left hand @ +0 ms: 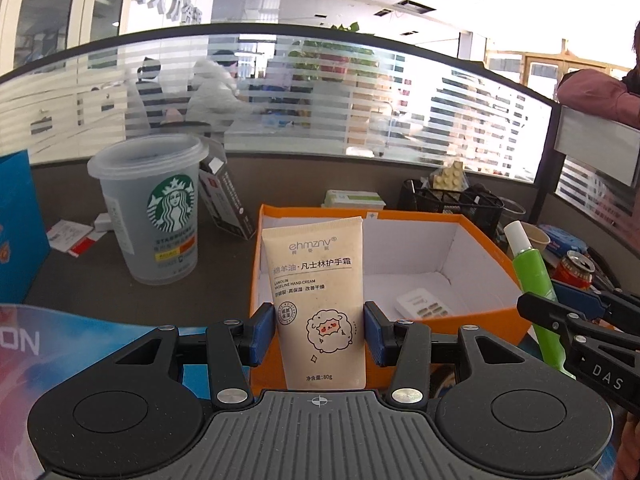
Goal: Organize rigid objects
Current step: 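Lift both tubes and carry them over the orange box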
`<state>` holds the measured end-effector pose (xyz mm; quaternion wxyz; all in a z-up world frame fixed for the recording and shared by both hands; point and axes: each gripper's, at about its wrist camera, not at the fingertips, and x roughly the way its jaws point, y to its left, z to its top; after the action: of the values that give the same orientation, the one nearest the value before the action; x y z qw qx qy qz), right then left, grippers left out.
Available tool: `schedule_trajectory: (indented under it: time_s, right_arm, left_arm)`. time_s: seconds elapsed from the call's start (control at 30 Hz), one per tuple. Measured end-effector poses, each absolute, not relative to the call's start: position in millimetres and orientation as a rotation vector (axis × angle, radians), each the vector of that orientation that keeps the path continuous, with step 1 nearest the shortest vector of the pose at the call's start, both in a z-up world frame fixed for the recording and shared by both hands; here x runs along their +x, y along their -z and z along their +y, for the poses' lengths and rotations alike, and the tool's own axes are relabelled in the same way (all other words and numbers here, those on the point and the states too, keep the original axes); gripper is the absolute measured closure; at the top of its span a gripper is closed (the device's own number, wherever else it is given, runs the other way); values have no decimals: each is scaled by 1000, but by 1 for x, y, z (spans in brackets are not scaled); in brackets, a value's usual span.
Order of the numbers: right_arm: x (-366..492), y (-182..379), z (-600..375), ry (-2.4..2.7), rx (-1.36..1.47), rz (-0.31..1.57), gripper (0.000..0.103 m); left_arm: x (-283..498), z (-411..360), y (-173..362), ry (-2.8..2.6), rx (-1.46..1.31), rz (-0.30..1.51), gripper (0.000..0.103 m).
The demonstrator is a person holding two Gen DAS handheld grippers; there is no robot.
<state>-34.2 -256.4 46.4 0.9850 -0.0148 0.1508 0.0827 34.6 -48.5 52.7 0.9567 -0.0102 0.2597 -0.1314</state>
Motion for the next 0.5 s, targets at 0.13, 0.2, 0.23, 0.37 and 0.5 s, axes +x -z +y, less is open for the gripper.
schedule_trajectory:
  time_s: [0.13,0.2,0.23,0.37,0.5]
  right_arm:
    - [-32,-48,-257,-163,-29,307,73]
    - [-31,-49,-259,-165,-25,311,73]
    - [-30,-49,-259,-165,-25,311,73]
    - [-29,-49,-260,-167,-24,311,73]
    - [-26,-52,-263,-168,-16,313,73]
  left_arm:
    - [40,-53,-56,263,-8,516,58]
    - [42,-55,-57,264,-5,514,58]
    - [44,-57,-58,264,-3,514,58]
    - [50,-61,-61,261,7,502,58]
    - [53,-63,-64,262,8,494,58]
